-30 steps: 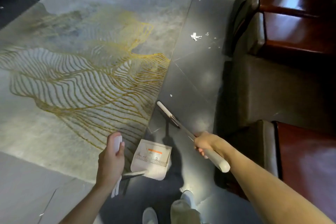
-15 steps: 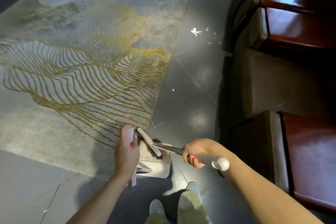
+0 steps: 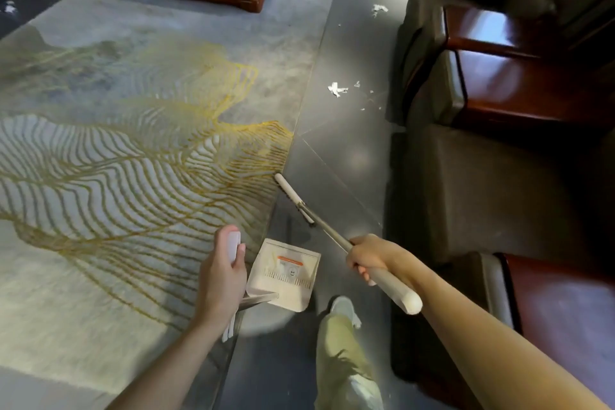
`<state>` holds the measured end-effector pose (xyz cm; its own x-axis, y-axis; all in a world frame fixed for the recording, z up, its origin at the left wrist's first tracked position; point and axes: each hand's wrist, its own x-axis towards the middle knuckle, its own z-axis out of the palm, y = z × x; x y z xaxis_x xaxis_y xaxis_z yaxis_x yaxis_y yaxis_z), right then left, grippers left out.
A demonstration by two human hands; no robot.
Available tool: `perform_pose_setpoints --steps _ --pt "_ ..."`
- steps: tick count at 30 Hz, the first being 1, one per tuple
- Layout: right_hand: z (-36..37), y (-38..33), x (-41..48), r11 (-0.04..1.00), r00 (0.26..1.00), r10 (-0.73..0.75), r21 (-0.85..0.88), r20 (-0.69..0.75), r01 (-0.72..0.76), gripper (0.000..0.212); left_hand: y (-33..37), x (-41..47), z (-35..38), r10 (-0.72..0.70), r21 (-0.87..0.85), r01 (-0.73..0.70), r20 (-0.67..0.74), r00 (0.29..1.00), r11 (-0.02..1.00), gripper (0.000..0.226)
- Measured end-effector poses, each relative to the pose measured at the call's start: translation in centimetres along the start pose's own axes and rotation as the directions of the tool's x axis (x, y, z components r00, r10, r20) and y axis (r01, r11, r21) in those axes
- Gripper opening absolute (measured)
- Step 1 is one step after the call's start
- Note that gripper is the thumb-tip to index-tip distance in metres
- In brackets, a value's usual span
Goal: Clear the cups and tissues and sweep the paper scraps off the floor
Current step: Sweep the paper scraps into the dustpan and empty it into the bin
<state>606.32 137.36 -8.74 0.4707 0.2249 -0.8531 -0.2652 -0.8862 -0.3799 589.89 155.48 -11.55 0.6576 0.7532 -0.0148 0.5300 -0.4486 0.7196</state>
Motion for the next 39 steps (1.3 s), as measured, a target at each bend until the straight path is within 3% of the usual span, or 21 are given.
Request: perform_pose_setpoints --steps 3,10,16,18,21,25,28,31,33,36,39 --pt "-4.2 -2.8 4.2 0.992 0.997 -0.037 -0.125 -0.065 0.028 0.030 2.3 4.7 3.0 -0.012 0.008 0.012 -0.015 1.000 1.000 0.024" --pt "-12.5 -8.1 14.9 0.946 0.996 -0.082 -0.318 -0.032 0.067 0.028 5.9 15.7 8.4 -0.087 0.042 0.087 -0.016 0.996 0.995 0.025" --pt "-12.9 -8.0 18.4 0.837 0.981 0.014 -0.539 0.193 0.094 0.056 7.3 20.3 10.6 -0.113 0.098 0.114 -0.016 0.993 0.989 0.023" --pt "-13.4 -7.7 17.8 0.827 0.950 0.090 -0.554 0.298 0.095 0.056 7.4 20.3 10.6 -0.107 0.109 0.108 -0.015 0.994 0.988 0.022" --pt "-15.6 -7.9 16.1 0.842 0.914 0.108 -0.525 0.391 0.124 0.050 7.3 19.6 10.0 -0.124 0.086 0.123 -0.002 0.992 0.989 0.023" --pt "-19.5 -8.8 13.6 0.929 0.898 0.101 -0.364 0.429 0.070 0.061 9.0 19.2 10.4 -0.106 0.062 0.106 -0.014 0.994 0.992 0.023" --pt "-21.8 -9.8 11.8 0.962 0.906 0.049 -0.265 0.421 0.071 0.058 11.2 20.4 10.8 -0.052 0.024 0.052 0.004 0.999 0.998 0.024" --pt "-24.2 -10.6 11.3 0.998 0.936 0.020 -0.058 0.353 0.000 0.045 13.6 23.1 11.4 0.008 -0.021 -0.008 -0.006 1.000 1.000 0.023" --pt "-25.3 -11.0 12.1 1.000 0.968 -0.016 -0.017 0.251 0.021 0.038 15.2 25.5 11.9 0.035 -0.070 -0.036 -0.009 0.999 0.997 0.024" --pt "-25.6 -11.3 13.8 0.997 0.993 -0.080 0.009 0.086 0.080 0.034 17.1 29.6 12.8 0.073 -0.088 -0.074 -0.015 0.997 0.993 0.024" --pt "-26.6 -11.7 16.5 0.989 0.998 -0.067 0.134 0.014 0.065 0.041 18.6 34.4 14.3 0.112 -0.105 -0.113 -0.014 0.994 0.988 0.024"
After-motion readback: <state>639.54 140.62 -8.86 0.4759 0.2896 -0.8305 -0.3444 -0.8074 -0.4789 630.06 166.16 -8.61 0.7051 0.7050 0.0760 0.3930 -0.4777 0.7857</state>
